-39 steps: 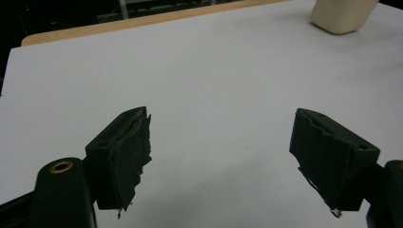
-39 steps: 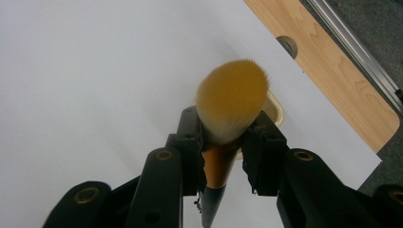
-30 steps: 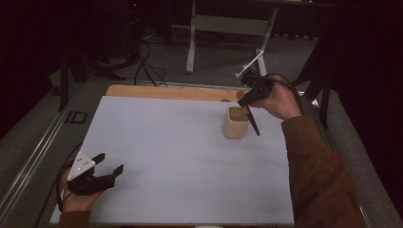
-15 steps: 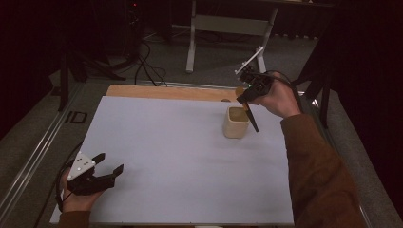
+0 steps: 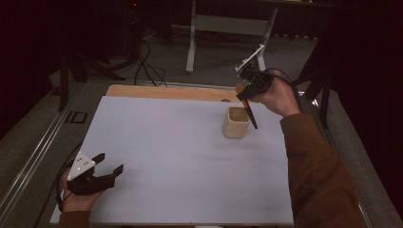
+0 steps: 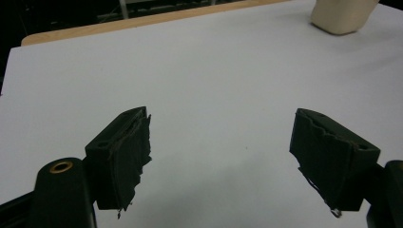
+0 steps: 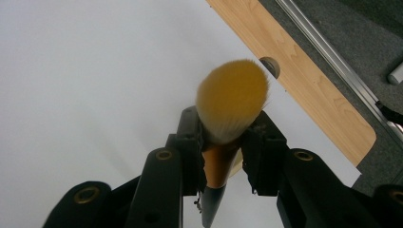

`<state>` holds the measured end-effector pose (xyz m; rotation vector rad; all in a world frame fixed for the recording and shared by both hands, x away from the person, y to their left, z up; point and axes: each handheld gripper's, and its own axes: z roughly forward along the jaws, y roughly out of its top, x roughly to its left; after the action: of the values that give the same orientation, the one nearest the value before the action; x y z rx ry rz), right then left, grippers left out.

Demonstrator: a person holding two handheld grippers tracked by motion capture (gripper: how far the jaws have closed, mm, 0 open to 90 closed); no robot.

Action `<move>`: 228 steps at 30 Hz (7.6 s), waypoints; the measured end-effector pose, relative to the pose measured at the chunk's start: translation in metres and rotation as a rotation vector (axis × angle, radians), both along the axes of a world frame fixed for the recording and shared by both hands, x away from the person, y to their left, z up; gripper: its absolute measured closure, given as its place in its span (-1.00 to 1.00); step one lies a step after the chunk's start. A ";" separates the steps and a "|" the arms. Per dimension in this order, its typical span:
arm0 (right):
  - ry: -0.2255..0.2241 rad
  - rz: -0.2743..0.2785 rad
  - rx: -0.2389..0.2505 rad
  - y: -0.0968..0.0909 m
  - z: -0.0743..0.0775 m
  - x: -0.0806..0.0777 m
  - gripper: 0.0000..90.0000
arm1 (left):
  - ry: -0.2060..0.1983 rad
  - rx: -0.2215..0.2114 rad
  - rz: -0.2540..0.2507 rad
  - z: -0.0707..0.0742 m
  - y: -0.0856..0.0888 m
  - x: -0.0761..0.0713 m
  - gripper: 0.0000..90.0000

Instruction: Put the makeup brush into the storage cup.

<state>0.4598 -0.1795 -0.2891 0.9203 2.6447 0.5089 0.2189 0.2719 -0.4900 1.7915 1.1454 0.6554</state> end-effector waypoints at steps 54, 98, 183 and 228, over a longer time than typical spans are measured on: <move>-0.102 -0.032 0.066 0.006 0.008 0.007 0.55 | 0.001 -0.003 -0.007 0.000 -0.001 0.001 -0.52; -0.145 -0.053 0.104 0.005 -0.002 0.015 0.55 | 0.000 -0.005 -0.003 0.000 0.000 0.000 -0.52; -0.091 -0.052 0.037 -0.005 -0.050 0.020 -0.39 | -0.002 -0.006 -0.003 0.000 0.001 0.000 -0.54; -0.195 -0.081 0.141 -0.049 -0.055 -0.014 -0.51 | -0.004 -0.008 -0.001 0.000 0.000 0.000 -0.54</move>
<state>0.4457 -0.2280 -0.3443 0.9613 2.4118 0.7330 0.2191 0.2719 -0.4895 1.7830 1.1431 0.6525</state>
